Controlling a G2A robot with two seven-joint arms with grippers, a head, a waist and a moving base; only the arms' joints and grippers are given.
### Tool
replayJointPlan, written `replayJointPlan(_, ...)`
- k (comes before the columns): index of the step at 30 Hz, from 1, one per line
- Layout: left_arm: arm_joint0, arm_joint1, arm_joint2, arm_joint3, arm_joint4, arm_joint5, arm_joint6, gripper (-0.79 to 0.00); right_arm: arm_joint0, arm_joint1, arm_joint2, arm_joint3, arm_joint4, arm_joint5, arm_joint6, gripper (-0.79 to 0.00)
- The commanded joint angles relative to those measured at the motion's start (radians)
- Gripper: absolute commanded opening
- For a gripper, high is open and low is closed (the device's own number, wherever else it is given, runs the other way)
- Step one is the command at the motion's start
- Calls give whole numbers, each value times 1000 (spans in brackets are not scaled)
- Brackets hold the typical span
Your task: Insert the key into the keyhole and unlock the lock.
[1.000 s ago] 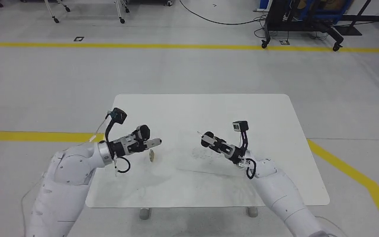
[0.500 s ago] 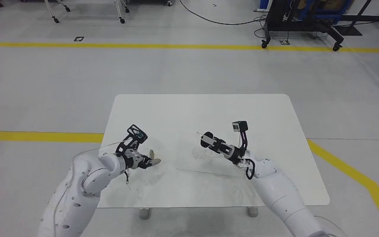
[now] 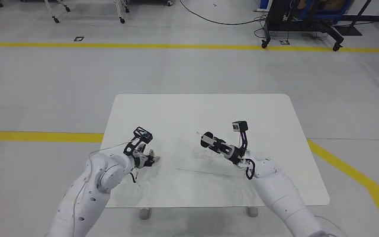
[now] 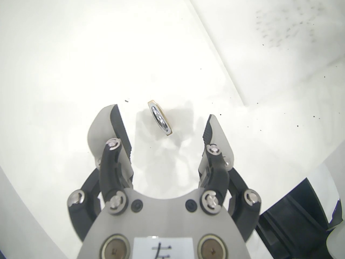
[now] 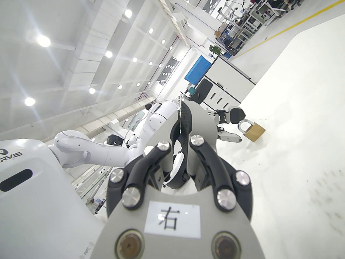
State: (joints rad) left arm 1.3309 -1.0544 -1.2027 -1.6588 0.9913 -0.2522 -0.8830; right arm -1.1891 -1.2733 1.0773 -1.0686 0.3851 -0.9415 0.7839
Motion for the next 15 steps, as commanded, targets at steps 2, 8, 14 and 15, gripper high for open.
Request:
replayJointPlan(2, -5, -1, 5, 4, 6, 17, 3, -385, 0, 0, 0, 0, 0, 0, 0, -785)
replayJointPlan(8, -6, -3, 10, 17, 2, 25, 3, -462, 0, 0, 0, 0, 0, 0, 0, -785)
replayJointPlan(14, -5, -3, 11, 11, -2, 22, 5, -594, 0, 0, 0, 0, 0, 0, 0, -785)
replayJointPlan(15, -5, -3, 11, 12, -7, 19, 8, -653, 0, 0, 0, 0, 0, 0, 0, -785)
